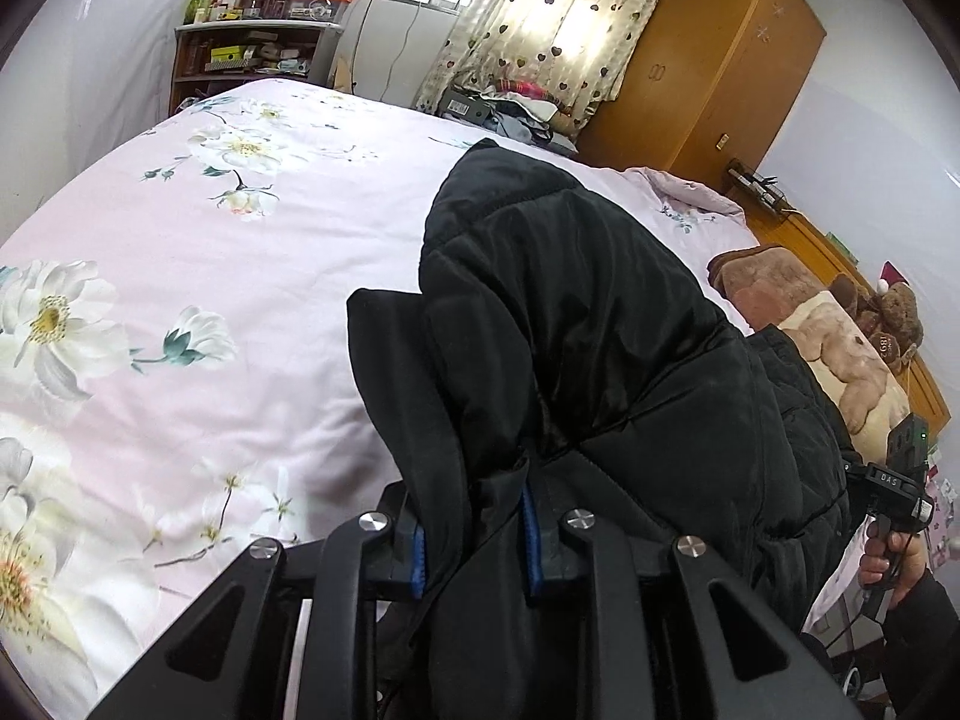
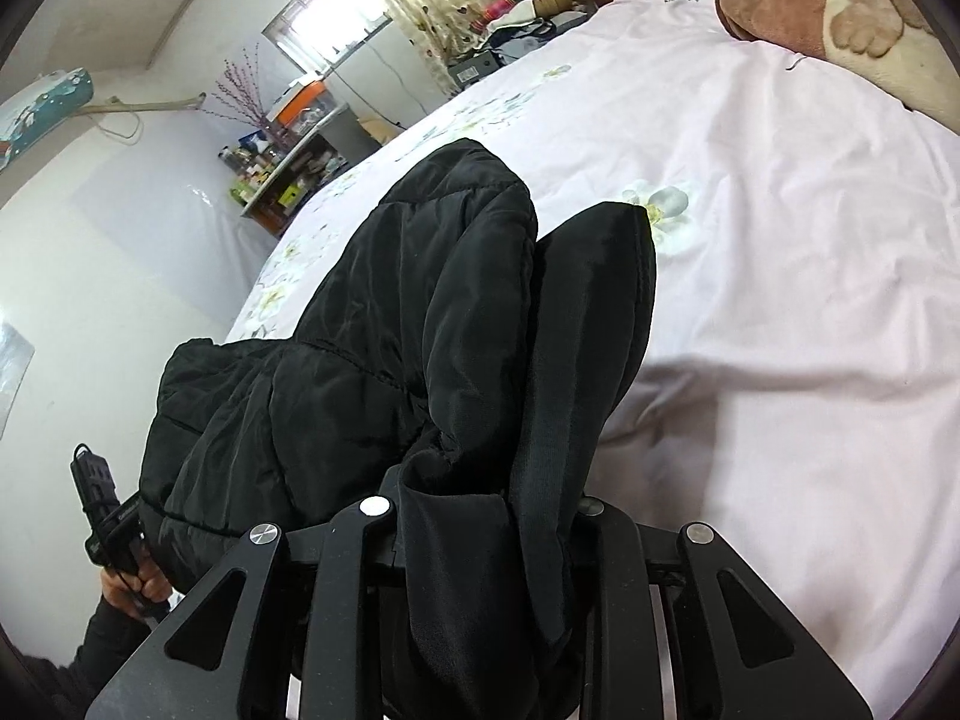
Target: Fold large clothes
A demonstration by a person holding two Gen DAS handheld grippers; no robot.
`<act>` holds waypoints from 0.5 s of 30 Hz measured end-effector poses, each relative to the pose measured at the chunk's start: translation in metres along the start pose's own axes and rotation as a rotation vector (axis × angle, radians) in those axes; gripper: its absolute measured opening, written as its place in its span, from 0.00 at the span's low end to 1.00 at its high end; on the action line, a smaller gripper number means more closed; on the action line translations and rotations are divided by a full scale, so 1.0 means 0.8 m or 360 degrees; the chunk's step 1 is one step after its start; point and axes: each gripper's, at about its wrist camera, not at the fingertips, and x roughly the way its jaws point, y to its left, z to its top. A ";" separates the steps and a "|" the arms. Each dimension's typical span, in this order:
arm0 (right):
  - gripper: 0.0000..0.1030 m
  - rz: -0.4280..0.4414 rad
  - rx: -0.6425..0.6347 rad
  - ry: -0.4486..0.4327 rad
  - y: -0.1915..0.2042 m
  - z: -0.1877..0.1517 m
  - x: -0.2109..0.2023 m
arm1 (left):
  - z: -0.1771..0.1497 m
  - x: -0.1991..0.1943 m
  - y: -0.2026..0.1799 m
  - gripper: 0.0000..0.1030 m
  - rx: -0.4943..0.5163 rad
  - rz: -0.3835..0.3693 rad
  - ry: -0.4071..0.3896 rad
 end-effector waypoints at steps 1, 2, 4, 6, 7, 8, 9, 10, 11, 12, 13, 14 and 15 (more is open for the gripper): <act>0.24 -0.0004 0.0002 -0.0004 0.006 0.002 0.001 | 0.001 -0.004 0.001 0.23 0.0000 -0.0002 -0.0005; 0.24 0.0003 -0.0007 -0.0008 0.010 0.003 -0.001 | 0.003 -0.005 0.000 0.23 0.0003 -0.0002 -0.0012; 0.24 0.0011 -0.0028 -0.0019 0.022 0.012 0.005 | 0.011 -0.007 -0.001 0.23 0.0005 -0.0003 -0.0030; 0.24 0.0019 -0.0049 -0.0033 0.032 0.020 0.007 | 0.019 -0.006 -0.002 0.23 0.0010 -0.0003 -0.0050; 0.24 0.0027 -0.0059 -0.0041 0.034 0.027 0.010 | 0.024 -0.007 -0.002 0.23 0.0014 -0.0002 -0.0060; 0.24 0.0033 -0.0067 -0.0048 0.037 0.031 0.011 | 0.032 -0.006 0.001 0.23 0.0014 -0.0003 -0.0074; 0.24 0.0039 -0.0073 -0.0056 0.040 0.035 0.013 | 0.037 -0.006 0.001 0.23 0.0016 -0.0002 -0.0085; 0.24 0.0047 -0.0080 -0.0064 0.038 0.038 0.015 | 0.044 -0.006 0.005 0.23 0.0021 0.0000 -0.0098; 0.24 0.0052 -0.0084 -0.0072 0.042 0.045 0.020 | 0.053 -0.004 0.007 0.23 0.0024 0.0003 -0.0112; 0.24 0.0058 -0.0089 -0.0080 0.045 0.053 0.026 | 0.062 0.000 0.009 0.23 0.0026 0.0005 -0.0123; 0.24 0.0064 -0.0094 -0.0090 0.048 0.062 0.034 | 0.072 0.004 0.011 0.23 0.0029 0.0008 -0.0134; 0.24 0.0066 -0.0098 -0.0096 0.051 0.072 0.042 | 0.080 0.008 0.014 0.23 0.0031 0.0013 -0.0141; 0.24 0.0068 -0.0104 -0.0102 0.054 0.080 0.049 | 0.089 0.013 0.017 0.23 0.0032 0.0016 -0.0147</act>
